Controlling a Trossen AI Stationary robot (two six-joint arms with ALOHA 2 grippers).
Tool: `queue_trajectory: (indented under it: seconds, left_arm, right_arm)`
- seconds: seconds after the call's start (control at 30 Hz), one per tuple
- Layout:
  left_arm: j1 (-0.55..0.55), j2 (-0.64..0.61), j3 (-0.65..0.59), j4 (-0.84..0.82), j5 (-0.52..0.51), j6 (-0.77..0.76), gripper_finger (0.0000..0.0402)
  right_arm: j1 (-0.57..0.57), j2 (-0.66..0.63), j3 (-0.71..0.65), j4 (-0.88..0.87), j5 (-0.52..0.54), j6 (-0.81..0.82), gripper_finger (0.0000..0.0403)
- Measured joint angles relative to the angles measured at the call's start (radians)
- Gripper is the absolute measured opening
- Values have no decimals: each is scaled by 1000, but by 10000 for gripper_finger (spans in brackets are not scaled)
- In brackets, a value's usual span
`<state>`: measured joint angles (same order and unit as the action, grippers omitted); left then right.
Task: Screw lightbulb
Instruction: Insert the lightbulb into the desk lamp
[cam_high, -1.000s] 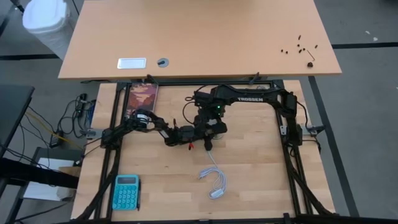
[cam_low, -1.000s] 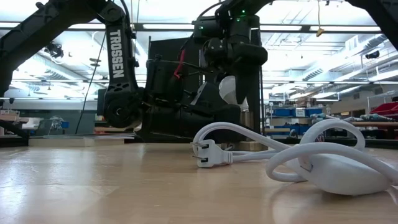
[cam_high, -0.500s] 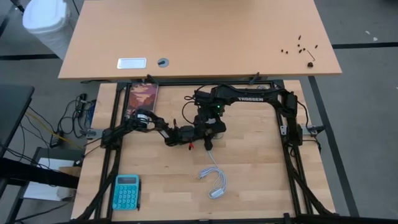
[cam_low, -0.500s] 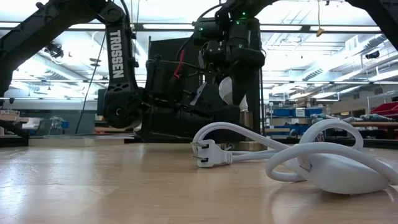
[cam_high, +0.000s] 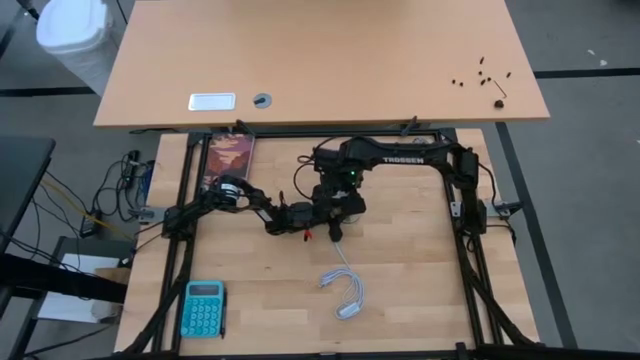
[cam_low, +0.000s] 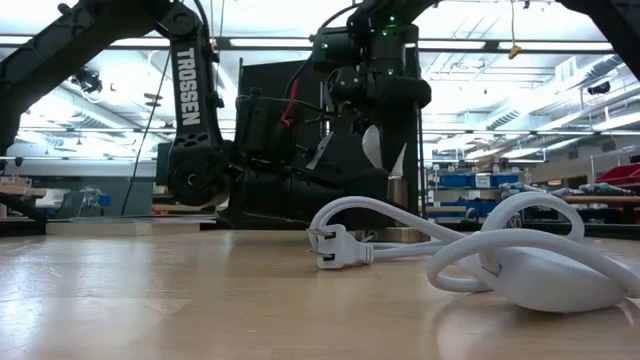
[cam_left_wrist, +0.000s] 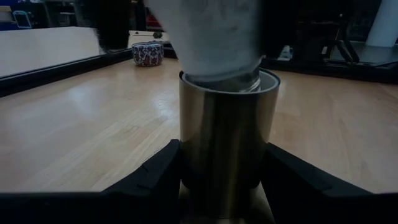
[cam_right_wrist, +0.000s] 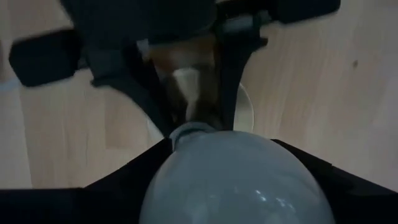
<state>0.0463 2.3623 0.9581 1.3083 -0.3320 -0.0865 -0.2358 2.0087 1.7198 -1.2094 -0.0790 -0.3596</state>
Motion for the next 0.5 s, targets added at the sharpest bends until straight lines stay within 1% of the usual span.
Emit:
queue_trajectory:
  seconds: [0.07,0.17,0.27,0.43,0.5]
  left_arm:
    - [0,0,0,0,-8,-12,198]
    - [0,0,0,0,-21,-22,198]
    - [1,0,-1,1,-24,-22,198]
    - [1,0,-1,1,-25,-25,198]
    - [1,0,-1,1,-25,-26,198]
  right_arm:
    - [7,0,17,-32,27,1,273]
    - [14,0,65,-40,44,-9,270]
    - [15,-3,85,-43,35,-49,256]
    - [15,-3,86,-64,16,-131,256]
    - [15,-3,86,-61,-3,-173,264]
